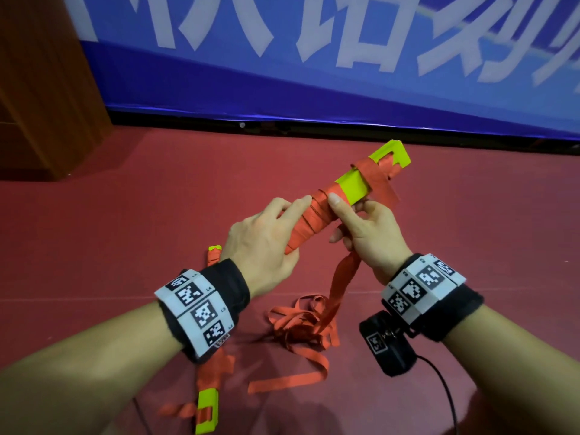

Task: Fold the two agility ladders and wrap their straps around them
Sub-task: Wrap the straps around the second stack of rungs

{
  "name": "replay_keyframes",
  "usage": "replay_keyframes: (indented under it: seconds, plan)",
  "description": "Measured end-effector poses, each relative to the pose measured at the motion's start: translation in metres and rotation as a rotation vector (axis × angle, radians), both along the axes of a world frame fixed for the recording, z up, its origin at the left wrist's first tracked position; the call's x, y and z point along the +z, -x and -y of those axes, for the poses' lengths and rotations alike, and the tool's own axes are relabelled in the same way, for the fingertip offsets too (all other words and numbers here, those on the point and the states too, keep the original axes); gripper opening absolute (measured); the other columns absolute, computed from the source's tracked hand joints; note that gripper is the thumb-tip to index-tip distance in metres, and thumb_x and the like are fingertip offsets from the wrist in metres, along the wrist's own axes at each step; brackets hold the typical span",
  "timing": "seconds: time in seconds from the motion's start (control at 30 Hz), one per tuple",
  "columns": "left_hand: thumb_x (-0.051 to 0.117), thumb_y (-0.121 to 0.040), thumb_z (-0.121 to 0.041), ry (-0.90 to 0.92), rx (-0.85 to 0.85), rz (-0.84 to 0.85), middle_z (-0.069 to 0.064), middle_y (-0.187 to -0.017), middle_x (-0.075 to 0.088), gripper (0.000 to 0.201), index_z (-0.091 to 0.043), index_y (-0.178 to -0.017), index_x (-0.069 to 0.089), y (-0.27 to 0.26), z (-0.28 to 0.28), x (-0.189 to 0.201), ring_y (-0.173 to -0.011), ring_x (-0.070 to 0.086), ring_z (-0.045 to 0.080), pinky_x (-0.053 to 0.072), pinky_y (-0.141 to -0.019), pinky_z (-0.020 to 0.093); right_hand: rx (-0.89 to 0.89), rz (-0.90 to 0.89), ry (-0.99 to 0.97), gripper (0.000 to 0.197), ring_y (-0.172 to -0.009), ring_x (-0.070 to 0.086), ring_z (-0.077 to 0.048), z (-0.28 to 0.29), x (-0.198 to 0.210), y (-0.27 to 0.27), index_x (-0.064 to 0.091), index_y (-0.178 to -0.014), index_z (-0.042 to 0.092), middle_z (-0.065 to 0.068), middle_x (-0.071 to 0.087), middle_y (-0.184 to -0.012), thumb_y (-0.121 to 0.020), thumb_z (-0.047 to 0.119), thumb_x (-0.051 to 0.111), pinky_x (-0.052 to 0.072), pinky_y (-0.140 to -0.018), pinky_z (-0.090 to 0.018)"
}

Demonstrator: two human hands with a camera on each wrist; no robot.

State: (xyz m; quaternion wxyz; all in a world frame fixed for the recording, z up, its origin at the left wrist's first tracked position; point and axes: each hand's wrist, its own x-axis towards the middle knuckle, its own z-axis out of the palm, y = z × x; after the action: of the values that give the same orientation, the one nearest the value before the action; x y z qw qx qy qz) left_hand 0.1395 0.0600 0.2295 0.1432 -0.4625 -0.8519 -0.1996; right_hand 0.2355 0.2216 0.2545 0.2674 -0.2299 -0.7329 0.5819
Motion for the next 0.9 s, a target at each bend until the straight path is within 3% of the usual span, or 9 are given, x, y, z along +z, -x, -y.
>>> replay_keyframes:
  seconds: [0.13,0.23,0.43,0.57,0.63,0.73,0.83,0.9]
  plan:
    - [0.071,-0.081,-0.037,-0.034,-0.004,0.132,-0.011,-0.119,0.061,0.074,-0.040,-0.147,0.037,0.006,0.006,0.008,-0.095,0.068,0.029,0.056,-0.075,0.044,0.092,0.042,-0.022,0.035,-0.039,0.051,-0.011,-0.003,-0.004,-0.002,0.053,-0.109,0.004,-0.010,0.070,-0.060,-0.096,0.034,0.067,0.041,-0.043,-0.018]
    - [0.074,-0.080,-0.039,-0.063,-0.003,0.187,-0.010,-0.114,0.067,0.075,-0.042,-0.146,0.039,0.008,0.011,0.010,-0.099,0.067,0.027,0.054,-0.079,0.041,0.129,0.047,-0.060,0.029,-0.041,0.055,-0.014,-0.007,-0.007,-0.004,0.055,-0.103,0.008,-0.012,0.072,-0.064,-0.097,0.034,0.067,0.044,-0.045,-0.021]
    - [0.075,-0.084,-0.040,-0.115,-0.017,0.211,-0.008,-0.108,0.071,0.077,-0.039,-0.152,0.039,0.008,0.013,0.008,-0.095,0.067,0.026,0.054,-0.082,0.039,0.082,0.049,-0.101,0.033,-0.043,0.056,-0.011,-0.010,-0.007,-0.003,0.062,-0.100,0.001,-0.007,0.066,-0.059,-0.095,0.033,0.069,0.046,-0.048,-0.019]
    - [0.075,-0.080,-0.044,-0.186,-0.039,0.350,-0.006,-0.102,0.074,0.077,-0.042,-0.149,0.043,0.014,0.013,0.005,-0.090,0.069,0.023,0.056,-0.084,0.038,0.102,0.046,-0.159,0.021,-0.044,0.055,-0.011,-0.011,-0.008,-0.003,0.058,-0.093,0.015,-0.002,0.064,-0.054,-0.096,0.034,0.067,0.045,-0.049,-0.019]
    - [0.071,-0.075,-0.048,-0.228,-0.075,0.430,-0.007,-0.100,0.074,0.078,-0.042,-0.148,0.044,0.016,0.013,0.002,-0.088,0.069,0.019,0.056,-0.084,0.037,0.116,0.031,-0.159,0.021,-0.042,0.051,-0.009,-0.013,-0.008,-0.002,0.058,-0.095,0.013,0.000,0.060,-0.052,-0.097,0.032,0.066,0.042,-0.047,-0.018]
    - [0.076,-0.075,-0.041,-0.271,-0.137,0.526,-0.009,-0.107,0.074,0.077,-0.039,-0.147,0.049,0.017,0.012,0.002,-0.091,0.070,0.012,0.056,-0.088,0.035,0.145,0.025,-0.134,0.028,-0.044,0.043,-0.009,-0.015,-0.009,-0.001,0.060,-0.102,0.007,0.004,0.053,-0.050,-0.098,0.034,0.064,0.038,-0.048,-0.019]
    - [0.078,-0.074,-0.034,-0.320,-0.211,0.646,-0.012,-0.113,0.074,0.074,-0.035,-0.144,0.054,0.018,0.012,0.002,-0.098,0.071,0.007,0.056,-0.093,0.037,0.199,-0.001,-0.113,0.031,-0.047,0.041,-0.011,-0.016,-0.011,-0.001,0.055,-0.087,0.013,0.003,0.051,-0.053,-0.095,0.041,0.063,0.037,-0.049,-0.021]
    - [0.077,-0.075,-0.033,-0.328,-0.247,0.689,-0.010,-0.111,0.075,0.072,-0.037,-0.143,0.054,0.017,0.011,0.002,-0.097,0.072,0.010,0.057,-0.092,0.039,0.228,-0.003,-0.119,0.035,-0.046,0.047,-0.013,-0.014,-0.010,-0.002,0.054,-0.083,0.014,-0.004,0.060,-0.062,-0.090,0.048,0.059,0.041,-0.049,-0.021]
